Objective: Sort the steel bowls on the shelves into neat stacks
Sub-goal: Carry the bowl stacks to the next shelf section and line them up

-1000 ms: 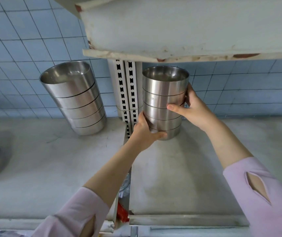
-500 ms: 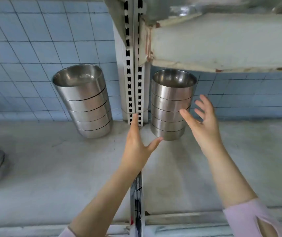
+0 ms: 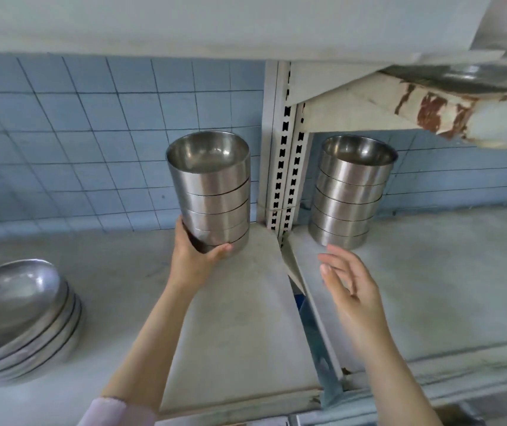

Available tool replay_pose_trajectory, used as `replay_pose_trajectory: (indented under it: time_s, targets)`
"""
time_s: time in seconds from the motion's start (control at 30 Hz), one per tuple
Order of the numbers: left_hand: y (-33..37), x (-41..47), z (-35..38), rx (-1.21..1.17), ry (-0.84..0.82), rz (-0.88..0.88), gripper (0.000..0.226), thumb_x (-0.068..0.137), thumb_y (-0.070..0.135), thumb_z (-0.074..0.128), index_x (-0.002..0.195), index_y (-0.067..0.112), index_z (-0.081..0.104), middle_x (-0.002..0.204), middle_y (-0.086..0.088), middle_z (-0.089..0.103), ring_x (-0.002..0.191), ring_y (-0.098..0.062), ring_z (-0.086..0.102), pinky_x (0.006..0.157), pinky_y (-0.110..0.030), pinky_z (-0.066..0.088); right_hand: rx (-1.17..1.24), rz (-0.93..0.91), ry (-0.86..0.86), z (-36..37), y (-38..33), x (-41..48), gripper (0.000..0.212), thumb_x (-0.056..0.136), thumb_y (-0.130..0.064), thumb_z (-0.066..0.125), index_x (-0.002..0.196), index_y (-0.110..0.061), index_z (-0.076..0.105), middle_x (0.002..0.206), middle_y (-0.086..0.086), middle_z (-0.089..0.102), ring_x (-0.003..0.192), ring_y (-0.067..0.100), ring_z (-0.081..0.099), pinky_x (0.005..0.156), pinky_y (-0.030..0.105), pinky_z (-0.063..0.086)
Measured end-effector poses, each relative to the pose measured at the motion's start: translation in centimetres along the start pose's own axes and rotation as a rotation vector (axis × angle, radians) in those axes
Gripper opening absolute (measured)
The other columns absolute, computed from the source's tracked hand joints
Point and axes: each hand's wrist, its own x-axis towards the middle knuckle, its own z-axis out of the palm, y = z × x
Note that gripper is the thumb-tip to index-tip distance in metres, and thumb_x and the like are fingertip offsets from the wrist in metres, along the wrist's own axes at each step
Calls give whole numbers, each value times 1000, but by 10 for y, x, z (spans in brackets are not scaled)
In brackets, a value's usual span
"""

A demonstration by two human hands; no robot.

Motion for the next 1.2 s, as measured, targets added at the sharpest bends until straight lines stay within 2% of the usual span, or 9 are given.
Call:
replay_pose_trajectory:
  time_s: [0.2,0.3,0.4,0.53,0.63,0.77,0.87,1.07,1.2]
  targets:
    - [6,-42,-24,-110,-184,13,95,58,6,91,132,29,36,118,20,59,102,14,59,86,-11,50,-34,26,-102,35,-21,-10,54,81,-57,58,134,-53,47,136,-18,58,122,-6,55,111,39,43]
    - [5,-68,-38,-99,-259,1,100,55,9,93,138,20,37,121,17,61,104,14,58,87,-9,48,-33,52,-189,52,-29,-14,72,76,-78,58,140,-65,31,154,-20,39,139,-2,39,118,45,34]
    - [3,-91,-47,-43,-289,3,105,53,20,95,139,28,36,122,19,61,107,14,56,86,-9,47,16,28,-252,62,-33,-17,79,64,-90,55,135,-73,23,160,-26,25,144,-9,26,122,46,27]
    - [10,-118,-50,0,-295,11,104,52,27,94,138,37,35,115,33,60,105,22,51,88,-12,45,114,19,-328,65,-40,-29,83,60,-89,60,134,-68,30,150,-29,43,141,1,40,115,38,40]
    - [15,-133,-41,2,-283,28,107,54,24,94,142,37,34,110,42,57,103,28,47,81,-4,44,89,-35,-322,57,-43,-36,98,62,-86,63,147,-51,28,145,-32,46,138,-4,42,115,36,37]
    - [34,-146,-12,35,-288,78,113,54,30,94,146,39,28,114,39,54,101,32,43,87,-13,47,134,13,-246,26,-46,-39,111,52,-89,67,148,-47,31,146,-21,51,136,3,48,115,43,38]
    - [54,-154,26,15,-323,121,113,54,27,93,145,39,28,117,36,54,104,30,44,83,-7,46,156,48,-127,-11,-49,-33,125,42,-94,65,148,-37,35,143,-14,55,131,4,53,112,44,42]
    - [82,-170,139,-45,-414,123,112,53,26,94,145,28,31,130,18,57,113,15,51,94,-10,45,129,10,-62,-122,-42,-14,115,48,-90,68,144,-33,41,133,-18,62,123,1,58,101,30,47]
    - [100,-189,218,-44,-427,127,107,54,27,94,139,37,29,122,26,56,110,22,47,92,-7,44,109,-16,-89,-202,-28,3,103,56,-87,67,144,-40,39,137,-18,59,128,3,55,104,32,46]
